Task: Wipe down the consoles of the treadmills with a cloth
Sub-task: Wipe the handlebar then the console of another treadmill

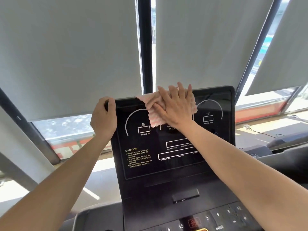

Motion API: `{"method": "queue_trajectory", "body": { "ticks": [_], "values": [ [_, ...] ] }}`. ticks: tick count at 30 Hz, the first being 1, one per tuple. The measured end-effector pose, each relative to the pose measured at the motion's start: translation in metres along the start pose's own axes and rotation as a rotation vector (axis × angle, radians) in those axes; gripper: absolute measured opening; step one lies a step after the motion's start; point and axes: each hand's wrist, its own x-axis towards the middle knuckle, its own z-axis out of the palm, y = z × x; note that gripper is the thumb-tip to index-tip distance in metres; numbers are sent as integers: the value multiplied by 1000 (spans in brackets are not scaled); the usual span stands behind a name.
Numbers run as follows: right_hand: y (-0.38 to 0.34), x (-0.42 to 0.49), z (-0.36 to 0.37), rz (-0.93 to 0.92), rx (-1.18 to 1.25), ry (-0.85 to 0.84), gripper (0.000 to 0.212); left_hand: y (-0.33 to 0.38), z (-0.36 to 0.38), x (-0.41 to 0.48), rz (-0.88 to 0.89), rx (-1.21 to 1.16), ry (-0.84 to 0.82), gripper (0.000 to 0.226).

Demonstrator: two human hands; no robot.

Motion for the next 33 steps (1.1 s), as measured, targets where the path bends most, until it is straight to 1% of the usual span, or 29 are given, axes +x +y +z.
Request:
{"method": "queue_trajectory", "body": {
  "ticks": [2,3,5,7,9,12,16,20,24,27,30,33],
  "values": [
    [5,3,-1,25,-7,5,66,4,-1,8,223,158,25,37],
    [8,3,0,31,-11,12,65,8,1,12,349,246,6,37],
    [11,2,0,49,-13,19,66,22,6,18,545,409,-91,40],
    [17,-2,0,74,-2,19,68,39,14,20,679,532,-217,44],
    [24,-8,0,84,-7,27,69,53,21,21,766,602,-304,46],
    [35,-20,2,75,-14,30,70,59,30,26,782,645,-372,51],
    [40,-45,12,21,-37,-9,69,51,37,22,853,661,-280,55],
    [36,-85,24,2,5,-14,72,49,38,19,863,665,-239,55],
    [29,-143,42,32,40,-39,74,50,36,17,882,660,-224,56],
    [25,-181,54,71,43,-98,77,50,36,15,890,667,-209,53],
    [25,-205,59,104,38,-164,80,50,36,15,894,658,-197,53],
    [26,-220,62,112,37,-184,83,49,36,16,892,638,-190,54]
  ]
}}
